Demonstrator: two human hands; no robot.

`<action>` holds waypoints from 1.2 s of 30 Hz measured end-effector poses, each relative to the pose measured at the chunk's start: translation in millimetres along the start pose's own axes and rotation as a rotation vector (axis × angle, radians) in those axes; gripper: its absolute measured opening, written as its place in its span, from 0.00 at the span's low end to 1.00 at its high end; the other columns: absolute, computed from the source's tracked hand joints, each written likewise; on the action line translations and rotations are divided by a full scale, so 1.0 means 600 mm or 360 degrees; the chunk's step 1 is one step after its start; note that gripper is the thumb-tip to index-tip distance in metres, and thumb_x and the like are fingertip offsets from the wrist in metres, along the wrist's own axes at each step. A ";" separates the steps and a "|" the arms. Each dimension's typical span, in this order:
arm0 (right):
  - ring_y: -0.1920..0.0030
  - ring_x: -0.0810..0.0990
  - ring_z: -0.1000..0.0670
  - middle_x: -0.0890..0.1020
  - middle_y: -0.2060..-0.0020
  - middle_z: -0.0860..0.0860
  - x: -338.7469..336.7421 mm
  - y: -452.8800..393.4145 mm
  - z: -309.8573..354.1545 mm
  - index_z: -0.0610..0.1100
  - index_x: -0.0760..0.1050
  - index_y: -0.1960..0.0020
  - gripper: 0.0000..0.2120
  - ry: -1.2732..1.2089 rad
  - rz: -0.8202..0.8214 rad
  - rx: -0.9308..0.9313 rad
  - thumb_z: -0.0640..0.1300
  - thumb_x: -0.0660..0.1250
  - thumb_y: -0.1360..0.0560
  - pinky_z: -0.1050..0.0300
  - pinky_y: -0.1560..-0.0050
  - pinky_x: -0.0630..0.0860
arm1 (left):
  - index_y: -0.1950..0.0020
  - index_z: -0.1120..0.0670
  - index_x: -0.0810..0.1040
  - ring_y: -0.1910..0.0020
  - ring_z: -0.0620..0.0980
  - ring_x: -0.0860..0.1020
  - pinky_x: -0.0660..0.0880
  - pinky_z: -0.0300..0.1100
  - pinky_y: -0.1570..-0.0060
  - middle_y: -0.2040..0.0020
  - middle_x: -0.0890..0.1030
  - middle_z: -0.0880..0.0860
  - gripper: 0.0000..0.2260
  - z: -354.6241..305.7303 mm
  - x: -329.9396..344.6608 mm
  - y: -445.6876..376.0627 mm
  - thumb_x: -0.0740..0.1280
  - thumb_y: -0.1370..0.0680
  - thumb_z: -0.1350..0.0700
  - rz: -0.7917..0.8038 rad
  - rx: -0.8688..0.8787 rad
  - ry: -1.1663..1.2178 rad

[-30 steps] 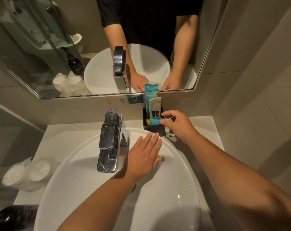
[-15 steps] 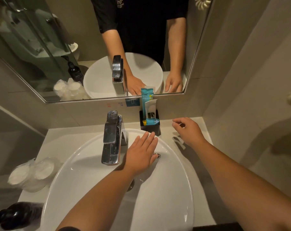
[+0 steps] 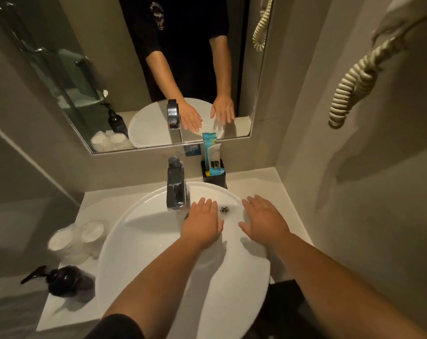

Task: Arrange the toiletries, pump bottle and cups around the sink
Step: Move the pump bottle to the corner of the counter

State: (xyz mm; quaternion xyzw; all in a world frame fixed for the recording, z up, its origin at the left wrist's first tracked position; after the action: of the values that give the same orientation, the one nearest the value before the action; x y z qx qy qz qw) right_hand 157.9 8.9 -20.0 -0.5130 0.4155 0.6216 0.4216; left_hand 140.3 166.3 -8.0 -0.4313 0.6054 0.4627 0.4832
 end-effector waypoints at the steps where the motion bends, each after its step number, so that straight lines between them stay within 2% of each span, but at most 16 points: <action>1: 0.24 0.56 0.44 0.63 0.25 0.48 -0.004 0.016 0.011 0.48 0.57 0.25 0.34 0.0021 -0.0009 -0.0023 0.63 0.56 0.25 0.48 0.25 0.50 | 0.23 0.56 0.53 0.23 0.55 0.53 0.47 0.52 0.26 0.23 0.58 0.56 0.28 -0.001 -0.006 0.016 0.51 0.19 0.44 -0.0023 -0.0002 -0.0005; 7: 0.25 0.58 0.44 0.64 0.25 0.49 -0.030 0.084 0.064 0.50 0.59 0.25 0.34 0.0030 -0.0103 -0.0127 0.65 0.59 0.26 0.46 0.26 0.50 | 0.26 0.56 0.60 0.28 0.56 0.61 0.58 0.51 0.29 0.27 0.66 0.56 0.28 -0.003 -0.029 0.104 0.56 0.21 0.42 -0.0215 -0.0033 -0.0086; 11: 0.26 0.60 0.45 0.66 0.27 0.49 -0.043 0.117 0.092 0.48 0.60 0.26 0.34 0.0081 -0.0151 -0.0242 0.65 0.59 0.26 0.46 0.26 0.53 | 0.32 0.54 0.66 0.39 0.53 0.70 0.66 0.48 0.36 0.36 0.73 0.53 0.24 -0.001 -0.043 0.169 0.59 0.23 0.42 -0.0354 -0.0094 -0.0105; 13: 0.27 0.62 0.45 0.67 0.28 0.48 -0.047 0.135 0.112 0.47 0.61 0.27 0.34 0.0075 -0.0176 -0.0312 0.64 0.60 0.26 0.46 0.26 0.54 | 0.35 0.54 0.68 0.44 0.52 0.71 0.68 0.47 0.40 0.40 0.75 0.52 0.22 0.004 -0.046 0.209 0.59 0.23 0.42 -0.0412 -0.0148 -0.0115; 15: 0.27 0.62 0.44 0.67 0.28 0.48 -0.047 0.158 0.137 0.48 0.62 0.27 0.33 0.0063 -0.0186 -0.0385 0.64 0.60 0.26 0.46 0.26 0.55 | 0.36 0.54 0.69 0.43 0.53 0.71 0.68 0.48 0.39 0.40 0.75 0.53 0.21 0.011 -0.044 0.254 0.59 0.23 0.43 -0.0436 -0.0229 -0.0128; 19: 0.26 0.62 0.43 0.66 0.27 0.47 -0.033 0.215 0.200 0.48 0.61 0.27 0.33 0.0052 -0.0142 -0.0557 0.64 0.61 0.26 0.45 0.26 0.55 | 0.31 0.56 0.66 0.33 0.55 0.68 0.63 0.52 0.32 0.33 0.72 0.55 0.26 0.027 -0.022 0.359 0.58 0.22 0.41 -0.0396 -0.0438 -0.0162; 24: 0.36 0.72 0.45 0.74 0.35 0.48 -0.023 0.273 0.298 0.47 0.68 0.34 0.30 0.0046 -0.0173 -0.0824 0.64 0.62 0.28 0.48 0.34 0.67 | 0.27 0.55 0.61 0.28 0.57 0.63 0.57 0.53 0.29 0.27 0.67 0.55 0.28 0.063 -0.004 0.481 0.56 0.22 0.41 -0.0298 -0.0681 -0.0146; 28: 0.38 0.73 0.44 0.76 0.36 0.48 -0.022 0.291 0.396 0.47 0.69 0.34 0.30 0.0033 -0.0209 -0.0974 0.65 0.63 0.29 0.47 0.37 0.71 | 0.29 0.53 0.63 0.30 0.56 0.66 0.60 0.53 0.29 0.30 0.69 0.55 0.26 0.117 -0.016 0.569 0.58 0.23 0.41 -0.0384 -0.0875 -0.0075; 31: 0.38 0.73 0.44 0.76 0.36 0.47 -0.014 0.290 0.470 0.46 0.69 0.34 0.30 0.0024 -0.0200 -0.1102 0.64 0.64 0.29 0.47 0.37 0.71 | 0.29 0.55 0.64 0.31 0.56 0.66 0.61 0.52 0.31 0.32 0.71 0.56 0.26 0.166 -0.022 0.614 0.58 0.22 0.43 -0.0413 -0.0951 -0.0089; 36: 0.38 0.75 0.44 0.76 0.37 0.48 0.005 0.268 0.562 0.47 0.69 0.33 0.29 -0.0067 -0.0130 -0.1153 0.63 0.64 0.28 0.48 0.37 0.71 | 0.34 0.55 0.68 0.39 0.55 0.71 0.66 0.50 0.39 0.38 0.75 0.54 0.23 0.250 -0.027 0.642 0.57 0.23 0.43 -0.0410 -0.1016 -0.0126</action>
State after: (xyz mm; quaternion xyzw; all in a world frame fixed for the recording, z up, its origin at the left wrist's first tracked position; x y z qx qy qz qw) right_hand -92.4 281.2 33.6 -0.6323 0.1389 0.7216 0.2454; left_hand -202.4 391.1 47.2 -0.6153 0.3514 0.5802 0.4016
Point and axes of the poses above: each hand's wrist, its own y-axis away from the middle knuckle, its own x-axis out of the palm, z = x × y, the point moved 8 cm from there along -y, towards the middle knuckle
